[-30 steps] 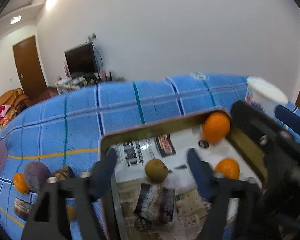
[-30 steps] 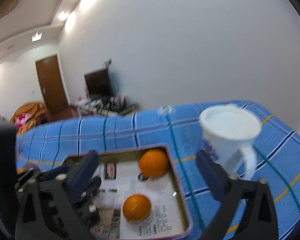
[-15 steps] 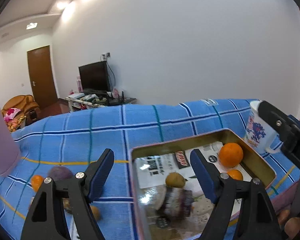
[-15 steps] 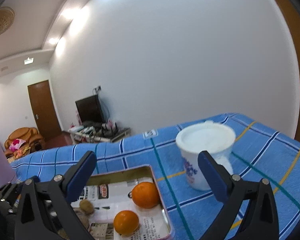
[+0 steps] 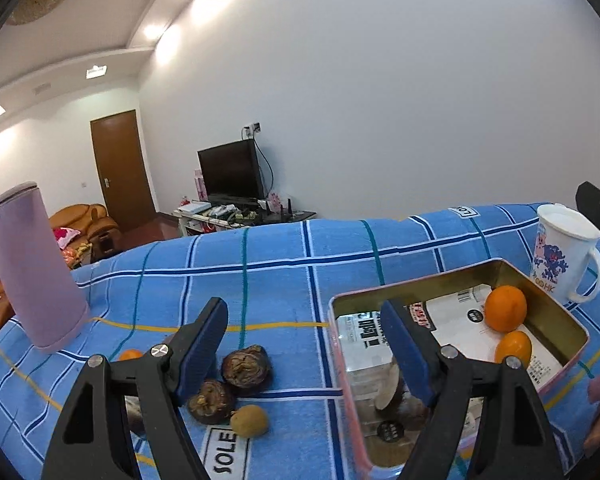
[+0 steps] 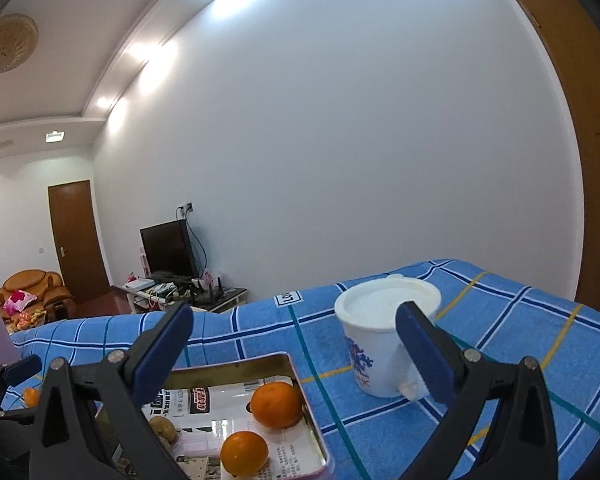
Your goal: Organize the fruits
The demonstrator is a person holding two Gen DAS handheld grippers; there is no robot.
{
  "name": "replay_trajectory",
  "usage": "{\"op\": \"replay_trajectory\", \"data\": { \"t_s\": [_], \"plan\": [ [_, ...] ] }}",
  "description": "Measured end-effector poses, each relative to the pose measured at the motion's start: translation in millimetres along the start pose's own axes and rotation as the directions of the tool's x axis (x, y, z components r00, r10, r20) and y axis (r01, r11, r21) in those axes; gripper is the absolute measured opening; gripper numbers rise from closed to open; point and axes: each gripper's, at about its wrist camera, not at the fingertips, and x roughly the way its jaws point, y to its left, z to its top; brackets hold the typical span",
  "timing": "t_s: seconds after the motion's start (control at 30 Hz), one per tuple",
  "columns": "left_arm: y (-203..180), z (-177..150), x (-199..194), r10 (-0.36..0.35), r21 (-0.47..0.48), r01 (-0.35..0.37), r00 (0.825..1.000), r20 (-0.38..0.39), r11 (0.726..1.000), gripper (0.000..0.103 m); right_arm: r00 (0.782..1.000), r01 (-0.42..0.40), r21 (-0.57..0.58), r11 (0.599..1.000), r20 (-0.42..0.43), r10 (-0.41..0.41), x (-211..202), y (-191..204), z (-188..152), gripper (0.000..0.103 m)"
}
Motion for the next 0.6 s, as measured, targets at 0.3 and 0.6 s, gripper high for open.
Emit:
{"op": "replay_trajectory", "data": {
  "t_s": [0.3, 0.6],
  "plan": [
    [16.3, -7.4, -13.5, 0.003, -0.032, -0.003, 1.000, -0.001, 0.999, 0.080, 1.000, 0.025, 0.003, 1.000, 0.014, -0.025, -17.0, 10.5, -3.2, 0.103],
    [31.0, -16.0, -17.0, -0.043, -0.046, 0.040, 0.997, -0.063, 0.998, 0.080, 0.999, 0.041, 0.044, 0.998, -0.022, -0.040, -29.8, 9.1, -7.1, 0.103]
  ]
}}
